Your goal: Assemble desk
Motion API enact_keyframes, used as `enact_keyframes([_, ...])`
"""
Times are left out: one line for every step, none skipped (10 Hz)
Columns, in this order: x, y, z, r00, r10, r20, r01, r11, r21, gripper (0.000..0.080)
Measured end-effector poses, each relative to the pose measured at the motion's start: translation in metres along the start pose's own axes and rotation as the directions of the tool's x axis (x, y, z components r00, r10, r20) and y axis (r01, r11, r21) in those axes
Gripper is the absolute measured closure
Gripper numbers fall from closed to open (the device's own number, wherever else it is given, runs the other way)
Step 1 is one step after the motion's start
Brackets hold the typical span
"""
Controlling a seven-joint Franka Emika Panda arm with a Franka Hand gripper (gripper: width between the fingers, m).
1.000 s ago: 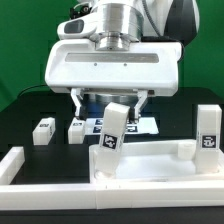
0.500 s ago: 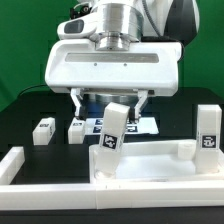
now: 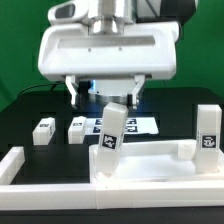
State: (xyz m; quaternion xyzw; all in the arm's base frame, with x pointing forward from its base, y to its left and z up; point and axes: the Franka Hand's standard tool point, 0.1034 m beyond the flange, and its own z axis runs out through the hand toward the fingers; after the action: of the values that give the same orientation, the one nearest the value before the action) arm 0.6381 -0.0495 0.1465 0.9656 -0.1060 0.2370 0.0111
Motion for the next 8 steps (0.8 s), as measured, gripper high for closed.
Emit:
enact_keyframes([0.003,-0.003,-0.002,0.995,0.011,0.099,-0.013,1.000,0.025,0.0150])
enact_keyframes([0.008,-0.004,-0.003,0.990,0.017,0.143,-0.022,0.999,0.036,0.0150])
enact_keyframes([0.007,-0.007,-0.006,0.964,0.038,0.262,-0.054,0.997,0.054,0.0150])
enact_keyframes([0.015,-0.012,-0.013,0.933,0.048,0.356,-0.077,0.995,0.070,0.0150])
enact_keyframes([0.019,-0.015,-0.013,0.901,0.045,0.432,-0.087,0.993,0.077,0.0150])
enact_keyframes([0.017,-0.014,-0.007,0.881,0.039,0.472,-0.084,0.994,0.075,0.0150])
enact_keyframes([0.011,-0.016,0.000,0.878,0.033,0.478,-0.076,0.995,0.071,0.0150])
enact_keyframes([0.007,-0.018,0.005,0.888,0.030,0.459,-0.069,0.995,0.068,0.0150])
